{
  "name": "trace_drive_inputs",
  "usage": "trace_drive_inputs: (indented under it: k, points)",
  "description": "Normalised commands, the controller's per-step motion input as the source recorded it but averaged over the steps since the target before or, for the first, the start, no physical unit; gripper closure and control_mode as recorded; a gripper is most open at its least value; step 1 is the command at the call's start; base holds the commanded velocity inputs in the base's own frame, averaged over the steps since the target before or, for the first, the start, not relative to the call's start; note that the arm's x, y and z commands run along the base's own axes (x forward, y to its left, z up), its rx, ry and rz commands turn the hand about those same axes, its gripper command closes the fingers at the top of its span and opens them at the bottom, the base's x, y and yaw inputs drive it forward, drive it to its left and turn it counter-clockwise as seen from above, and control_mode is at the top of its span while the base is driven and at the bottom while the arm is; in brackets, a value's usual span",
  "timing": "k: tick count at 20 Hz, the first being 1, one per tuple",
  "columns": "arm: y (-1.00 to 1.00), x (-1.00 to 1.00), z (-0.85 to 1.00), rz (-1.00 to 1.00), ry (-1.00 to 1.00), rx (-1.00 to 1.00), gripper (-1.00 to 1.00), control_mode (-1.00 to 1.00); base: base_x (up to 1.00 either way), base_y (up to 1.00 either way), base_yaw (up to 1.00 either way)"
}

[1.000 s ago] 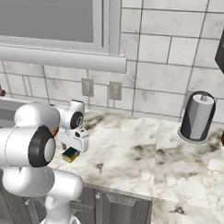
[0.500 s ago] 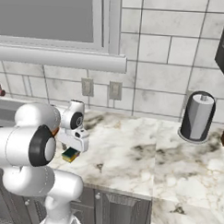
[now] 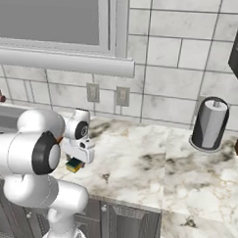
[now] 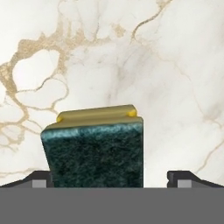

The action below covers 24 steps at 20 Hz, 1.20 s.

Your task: Pick up the sponge from the counter and clean the cutting board by briefly scrubbing or pressing down on the cutting board. Once finished, release the sponge.

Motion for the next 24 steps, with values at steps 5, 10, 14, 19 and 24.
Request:
trace_drive_inputs:
  k: [5, 10, 14, 19, 24]
  points:
    - [0.0, 0.0, -0.07, 0.0, 0.0, 0.0, -1.0, -1.0, 0.0, 0.0, 0.0]
    - [0.0, 0.02, -0.08, 0.0, 0.0, 0.0, -1.0, -1.0, 0.0, 0.0, 0.0]
    - [0.01, 0.02, -0.07, 0.0, 0.0, 0.0, 1.0, -1.0, 0.0, 0.0, 0.0]
    - [0.0, 0.0, 0.01, 0.0, -0.01, 0.0, 1.0, -1.0, 0.0, 0.0, 0.0]
    - [0.02, -0.11, 0.3, 0.0, -0.15, 0.0, 1.0, -1.0, 0.0, 0.0, 0.0]
